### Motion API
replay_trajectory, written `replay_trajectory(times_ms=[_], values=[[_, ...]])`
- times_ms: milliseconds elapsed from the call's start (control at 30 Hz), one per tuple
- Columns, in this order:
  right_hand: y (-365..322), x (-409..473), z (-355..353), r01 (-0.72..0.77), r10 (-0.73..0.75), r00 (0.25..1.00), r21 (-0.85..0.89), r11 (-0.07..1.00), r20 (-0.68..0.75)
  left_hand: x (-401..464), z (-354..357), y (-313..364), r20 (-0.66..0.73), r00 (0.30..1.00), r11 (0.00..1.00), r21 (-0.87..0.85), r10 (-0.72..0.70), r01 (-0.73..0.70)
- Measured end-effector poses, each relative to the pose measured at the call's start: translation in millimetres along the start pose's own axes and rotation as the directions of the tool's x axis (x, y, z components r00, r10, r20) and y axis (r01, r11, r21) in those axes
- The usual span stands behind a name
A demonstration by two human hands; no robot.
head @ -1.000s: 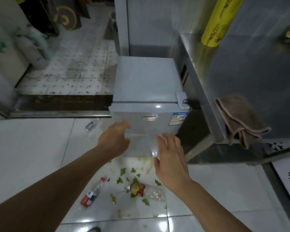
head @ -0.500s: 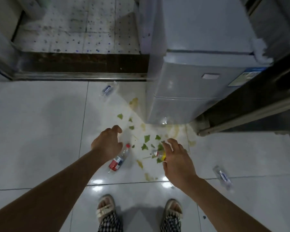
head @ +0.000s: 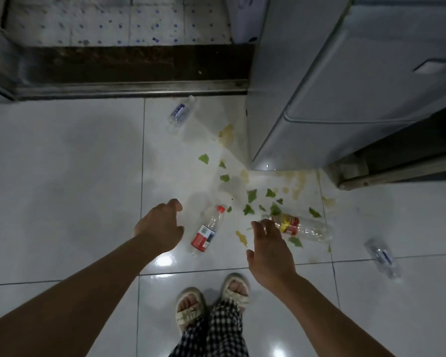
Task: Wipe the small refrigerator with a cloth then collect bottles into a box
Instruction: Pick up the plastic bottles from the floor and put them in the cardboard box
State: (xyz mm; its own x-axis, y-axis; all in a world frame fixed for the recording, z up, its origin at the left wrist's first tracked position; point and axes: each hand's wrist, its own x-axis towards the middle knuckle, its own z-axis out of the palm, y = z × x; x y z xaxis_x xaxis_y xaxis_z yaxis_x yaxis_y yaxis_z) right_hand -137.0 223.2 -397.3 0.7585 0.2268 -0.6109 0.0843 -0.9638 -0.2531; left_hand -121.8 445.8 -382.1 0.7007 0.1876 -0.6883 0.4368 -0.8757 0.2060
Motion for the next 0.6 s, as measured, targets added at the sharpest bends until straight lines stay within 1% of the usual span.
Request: replay_trajectory(times_ms=[167, 333, 433, 500, 600], values=[[-4.6, 35.3, -13.2, 0.036, -0.036, 0.999, -0.016, 0.999, -0.028, 20.0, -15.3, 5.7, -0.04, 0.999, 1.0, -0.019, -0.011, 0.01], [-19.9, 69.9, -31.5, 0.035, -0.036, 0.998, -0.013, 0.999, -0.058, 47.7, -37.6, 9.2, -0.076, 0.996, 0.998, -0.052, -0.037, 0.033], [-35.0, 97.5, -42.9, 0.058, -0.057, 0.995, 0.009, 0.998, -0.088, 74.0, -54.8, 6.2, -0.085, 0.995, 0.997, -0.057, -0.052, 0.047], [-46.0, 116.9, -48.1, 0.069, -0.066, 0.995, 0.035, 0.997, -0.081, 95.1, -66.9, 1.1, -0.083, 0.995, 0.996, -0.072, -0.063, 0.057], [-59.6, 148.7, -50.0, 0.046, -0.043, 0.997, 0.042, 0.998, -0.069, 136.1, -84.6, -8.9, -0.071, 0.995, 0.994, -0.091, -0.074, 0.067]])
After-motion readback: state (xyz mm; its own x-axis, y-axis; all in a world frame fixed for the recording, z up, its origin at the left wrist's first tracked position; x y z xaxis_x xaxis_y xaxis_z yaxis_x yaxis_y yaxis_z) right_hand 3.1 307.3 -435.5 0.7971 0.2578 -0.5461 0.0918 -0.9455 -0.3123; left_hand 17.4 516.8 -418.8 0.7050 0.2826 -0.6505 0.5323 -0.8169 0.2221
